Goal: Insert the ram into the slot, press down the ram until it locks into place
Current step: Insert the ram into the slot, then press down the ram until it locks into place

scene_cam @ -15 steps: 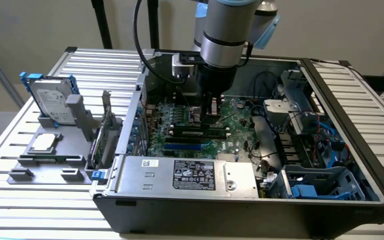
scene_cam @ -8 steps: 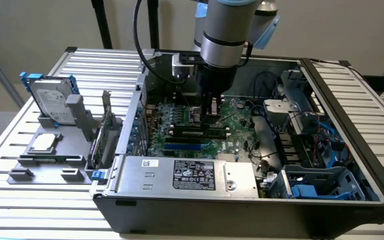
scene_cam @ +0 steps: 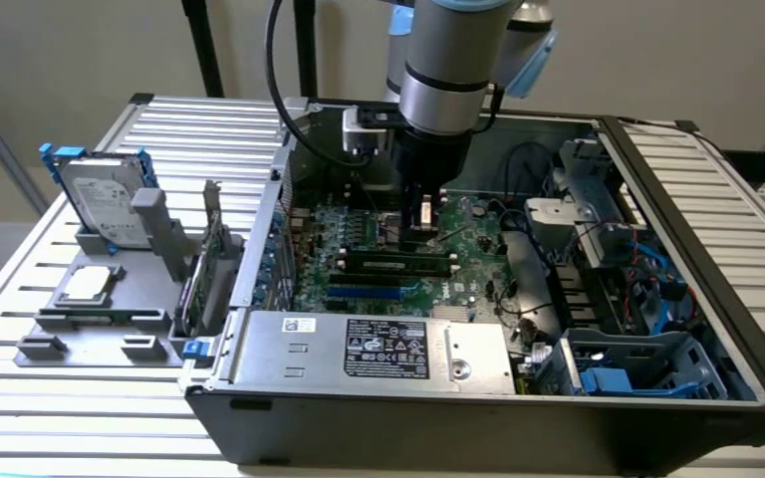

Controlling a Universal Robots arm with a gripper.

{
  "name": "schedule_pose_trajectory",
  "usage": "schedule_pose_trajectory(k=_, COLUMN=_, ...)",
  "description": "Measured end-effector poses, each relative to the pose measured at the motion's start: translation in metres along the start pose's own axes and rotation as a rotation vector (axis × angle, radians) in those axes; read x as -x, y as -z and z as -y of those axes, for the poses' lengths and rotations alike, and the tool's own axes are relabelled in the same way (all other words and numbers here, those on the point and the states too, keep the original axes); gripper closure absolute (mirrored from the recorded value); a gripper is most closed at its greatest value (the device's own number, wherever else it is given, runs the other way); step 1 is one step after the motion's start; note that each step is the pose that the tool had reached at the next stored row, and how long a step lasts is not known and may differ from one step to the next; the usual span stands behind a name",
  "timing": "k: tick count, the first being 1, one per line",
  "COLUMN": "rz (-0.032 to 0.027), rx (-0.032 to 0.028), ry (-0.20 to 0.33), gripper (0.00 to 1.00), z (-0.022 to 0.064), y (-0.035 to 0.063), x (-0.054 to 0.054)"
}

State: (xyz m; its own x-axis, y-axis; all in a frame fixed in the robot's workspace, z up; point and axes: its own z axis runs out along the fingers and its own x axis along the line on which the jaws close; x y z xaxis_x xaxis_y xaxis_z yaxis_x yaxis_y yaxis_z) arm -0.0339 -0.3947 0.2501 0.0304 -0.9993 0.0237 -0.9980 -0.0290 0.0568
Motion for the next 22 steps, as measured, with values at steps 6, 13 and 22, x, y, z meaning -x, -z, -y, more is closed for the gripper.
schedule_pose_trajectory(k=6, rz=0.0000, rx=0.0000, ry=0.000, gripper=0.89, z=0.0000, y=0.0000, x=0.0000)
schedule_pose_trajectory(k=13, rz=0.0000, rx=0.0000, ry=0.000, gripper=0.89, z=0.0000, y=0.0000, x=0.0000)
schedule_pose_trajectory(k=22, rz=0.0000, rx=0.0000, ry=0.000, gripper=0.89, z=0.0002, y=-0.0034, x=0.0007)
